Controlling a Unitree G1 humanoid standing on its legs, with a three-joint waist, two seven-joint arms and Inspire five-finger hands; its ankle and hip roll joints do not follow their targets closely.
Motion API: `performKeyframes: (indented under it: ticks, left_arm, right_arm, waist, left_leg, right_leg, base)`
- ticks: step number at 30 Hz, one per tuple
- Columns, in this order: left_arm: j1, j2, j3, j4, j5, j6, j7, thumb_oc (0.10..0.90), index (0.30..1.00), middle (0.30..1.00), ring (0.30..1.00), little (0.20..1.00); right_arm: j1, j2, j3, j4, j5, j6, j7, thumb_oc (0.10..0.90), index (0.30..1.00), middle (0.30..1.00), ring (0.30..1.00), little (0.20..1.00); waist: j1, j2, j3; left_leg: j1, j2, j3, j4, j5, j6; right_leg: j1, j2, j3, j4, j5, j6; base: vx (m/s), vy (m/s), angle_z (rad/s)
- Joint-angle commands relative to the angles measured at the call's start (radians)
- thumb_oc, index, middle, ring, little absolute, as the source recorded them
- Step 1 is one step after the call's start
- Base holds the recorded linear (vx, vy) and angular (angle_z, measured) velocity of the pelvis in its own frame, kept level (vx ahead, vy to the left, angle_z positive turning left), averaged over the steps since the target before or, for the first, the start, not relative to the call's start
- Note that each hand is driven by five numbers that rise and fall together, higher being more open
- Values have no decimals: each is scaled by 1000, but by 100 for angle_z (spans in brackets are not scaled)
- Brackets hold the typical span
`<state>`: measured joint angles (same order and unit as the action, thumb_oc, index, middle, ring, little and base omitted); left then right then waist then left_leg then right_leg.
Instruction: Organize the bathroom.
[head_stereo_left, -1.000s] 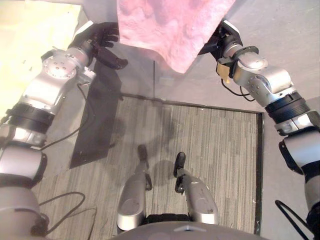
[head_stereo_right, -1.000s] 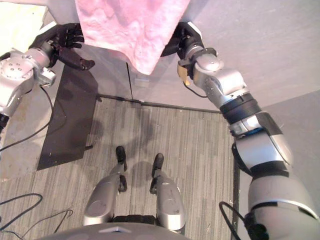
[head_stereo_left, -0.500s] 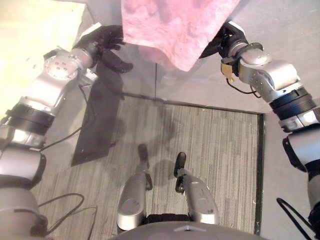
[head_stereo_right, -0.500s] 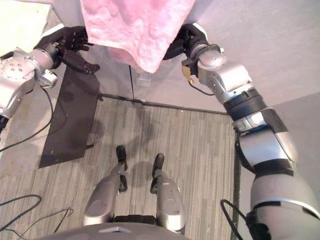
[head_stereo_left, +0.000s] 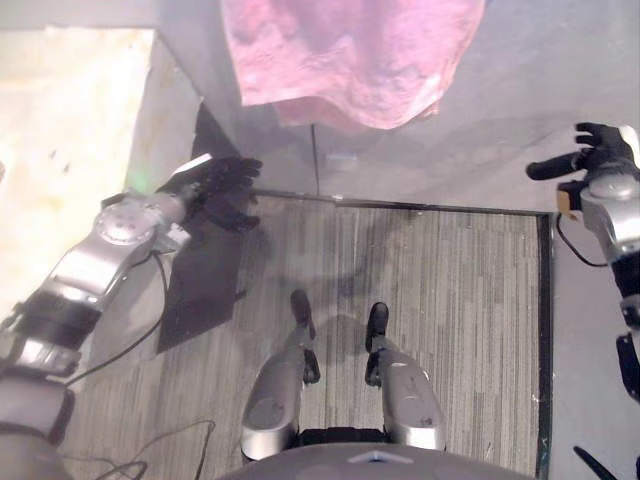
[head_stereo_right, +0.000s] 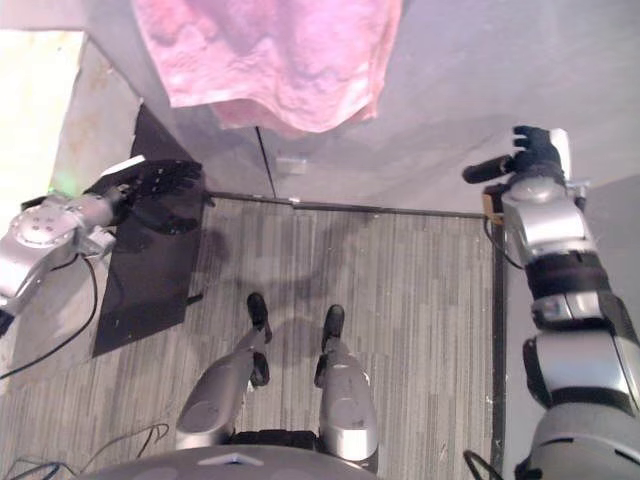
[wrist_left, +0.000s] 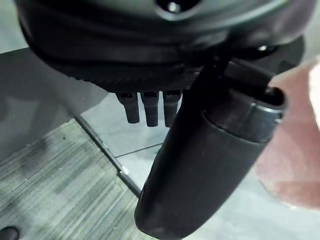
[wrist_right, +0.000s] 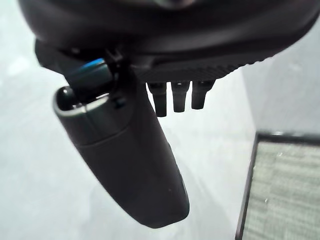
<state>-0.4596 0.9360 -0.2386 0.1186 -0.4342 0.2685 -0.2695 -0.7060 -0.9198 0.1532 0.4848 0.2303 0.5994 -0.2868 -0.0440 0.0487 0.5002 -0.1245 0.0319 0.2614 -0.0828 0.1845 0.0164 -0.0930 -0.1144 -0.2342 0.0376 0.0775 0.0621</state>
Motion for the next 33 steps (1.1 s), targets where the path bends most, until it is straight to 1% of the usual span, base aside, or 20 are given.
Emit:
performKeyframes:
  ticks: [1, 2, 5, 6, 8, 9, 11, 13, 14, 15, 17, 19, 20, 21, 26, 27, 28, 29, 31, 33]
  left_arm:
    - [-38, -18, 105, -40, -10, -82, 26, 800, 900, 900, 900, 900]
    - [0, -40, 129, -52, 1, -85, 34, 800, 900, 900, 900, 900]
    - [60, -66, 168, -64, 2, -94, 53, 800, 900, 900, 900, 900]
    - [64, -66, 169, -67, 1, -94, 55, 800, 900, 900, 900, 900]
    - [95, -81, 188, -73, 10, -101, 78, 800, 900, 900, 900, 900]
    - [144, -113, 212, -88, 19, -120, 105, 800, 900, 900, 900, 900]
    - [177, -130, 224, -98, 19, -132, 118, 800, 900, 900, 900, 900]
    - [238, -181, 243, -107, 34, -150, 126, 800, 900, 900, 900, 900]
    - [238, -181, 243, -107, 34, -150, 126, 800, 900, 900, 900, 900]
    - [271, -204, 245, -112, 52, -165, 134, 800, 900, 900, 900, 900]
    - [318, -246, 244, -101, 81, -188, 140, 800, 900, 900, 900, 900]
    - [356, -275, 253, -79, 41, -192, 153, 800, 900, 900, 900, 900]
    - [364, -285, 254, -68, 57, -201, 167, 800, 900, 900, 900, 900]
    - [389, -305, 259, -38, 32, -215, 200, 800, 900, 900, 900, 900]
    - [428, -349, 268, 35, 45, -260, 226, 800, 900, 900, 900, 900]
    - [441, -360, 256, 86, 75, -332, 219, 800, 900, 900, 900, 900]
    - [441, -360, 256, 86, 75, -332, 219, 800, 900, 900, 900, 900]
    - [455, -384, 251, 125, 97, -341, 249, 800, 900, 900, 900, 900]
    - [455, -407, 229, 195, 72, -371, 278, 800, 900, 900, 900, 900]
    - [449, -435, 209, 283, 97, -438, 342, 800, 900, 900, 900, 900]
  right_arm:
    - [-23, -98, 9, -82, -147, -62, -67, 800, 900, 900, 900, 900]
    - [54, -70, -33, -118, -150, -62, -94, 800, 900, 900, 900, 900]
    - [170, -7, -102, -148, -150, -86, -150, 800, 900, 900, 900, 900]
    - [179, -3, -107, -151, -148, -87, -152, 800, 900, 900, 900, 900]
    - [245, 46, -134, -154, -158, -98, -174, 800, 900, 900, 900, 900]
    - [316, 101, -148, -156, -151, -108, -189, 800, 900, 900, 900, 900]
    - [365, 128, -161, -148, -115, -130, -208, 800, 900, 900, 900, 900]
    - [451, 184, -181, -142, -118, -178, -234, 800, 900, 900, 900, 900]
    - [451, 184, -181, -142, -118, -178, -234, 800, 900, 900, 900, 900]
    - [494, 220, -184, -136, -140, -193, -231, 800, 900, 900, 900, 900]
    - [554, 281, -176, -108, -153, -226, -269, 800, 900, 900, 900, 900]
    - [606, 322, -158, -61, -172, -243, -284, 800, 900, 900, 900, 900]
    - [614, 329, -151, -43, -166, -235, -273, 800, 900, 900, 900, 900]
    - [640, 361, -122, 20, -173, -236, -262, 800, 900, 900, 900, 900]
    - [682, 409, -64, 139, -167, -247, -245, 800, 900, 900, 900, 900]
    - [694, 436, -18, 229, -153, -265, -264, 800, 900, 900, 900, 900]
    - [694, 436, -18, 229, -153, -265, -264, 800, 900, 900, 900, 900]
    - [694, 458, 3, 302, -168, -270, -255, 800, 900, 900, 900, 900]
    - [689, 479, 30, 390, -175, -308, -234, 800, 900, 900, 900, 900]
    - [679, 496, 55, 455, -208, -319, -203, 800, 900, 900, 900, 900]
  waist:
    - [-11, -25, -126]
    - [-18, -22, -128]
    - [-28, -16, -130]
    - [-28, -16, -132]
    - [-35, -12, -132]
    - [-38, -10, -137]
    - [-40, -9, -142]
    - [-44, -5, -150]
    - [-44, -5, -150]
    - [-47, -3, -158]
    - [-54, 1, -170]
    - [-58, 2, -185]
    - [-59, 2, -190]
    - [-59, 2, -198]
    - [-49, -1, -222]
    - [-37, -2, -237]
    - [-37, -2, -237]
    - [-26, 0, -246]
    - [-16, 7, -251]
    - [-8, 12, -255]
  left_leg:
    - [89, 95, 0, 61, -132, -102]
    - [95, 95, 6, 57, -134, -100]
    - [102, 96, 16, 54, -136, -99]
    - [102, 96, 16, 54, -136, -99]
    - [110, 95, 21, 49, -138, -98]
    - [117, 93, 21, 48, -143, -96]
    - [123, 93, 21, 46, -144, -95]
    - [135, 94, 25, 42, -146, -92]
    - [135, 94, 25, 42, -146, -92]
    - [143, 95, 27, 40, -146, -92]
    - [157, 95, 35, 34, -145, -91]
    - [169, 96, 44, 25, -142, -94]
    - [172, 96, 45, 24, -142, -95]
    - [186, 96, 48, 17, -143, -97]
    - [191, 101, 51, 15, -138, -100]
    - [196, 104, 48, 14, -135, -103]
    - [196, 104, 48, 14, -135, -103]
    - [201, 103, 40, 15, -137, -101]
    - [198, 106, 30, 18, -134, -104]
    - [196, 109, 27, 18, -130, -106]
  right_leg:
    - [-37, 4, 68, 33, -55, 46]
    - [-35, 5, 69, 31, -55, 45]
    - [-35, 6, 73, 33, -56, 47]
    - [-35, 6, 73, 33, -57, 47]
    - [-32, 6, 77, 30, -56, 48]
    - [-27, 8, 81, 28, -58, 47]
    - [-21, 10, 82, 24, -58, 47]
    - [-13, 12, 83, 21, -59, 46]
    - [-13, 12, 83, 21, -59, 46]
    - [-7, 14, 82, 19, -60, 45]
    - [3, 19, 80, 14, -61, 43]
    - [17, 24, 74, 4, -62, 42]
    - [20, 25, 72, 0, -63, 42]
    - [36, 28, 66, -6, -69, 41]
    - [55, 32, 48, -21, -70, 34]
    - [70, 33, 34, -27, -71, 29]
    - [70, 33, 34, -27, -71, 29]
    - [81, 34, 25, -31, -74, 25]
    - [89, 33, 14, -33, -77, 22]
    - [94, 31, 5, -35, -80, 19]
  base:
    - [-10, -10, -10]
    - [-12, -4, -4]
    - [-17, 5, -7]
    - [-22, 3, -5]
    - [-12, -3, -5]
    - [2, -10, -7]
    - [5, -15, -6]
    - [0, 0, 0]
    - [0, 0, 0]
    - [34, -19, -2]
    - [46, -21, 0]
    - [34, -16, 1]
    - [37, -18, 1]
    - [0, 0, 0]
    - [30, -33, 1]
    - [28, -50, 4]
    - [40, -68, 6]
    - [2, -24, 5]
    - [-8, -11, 13]
    - [-24, 0, 15]
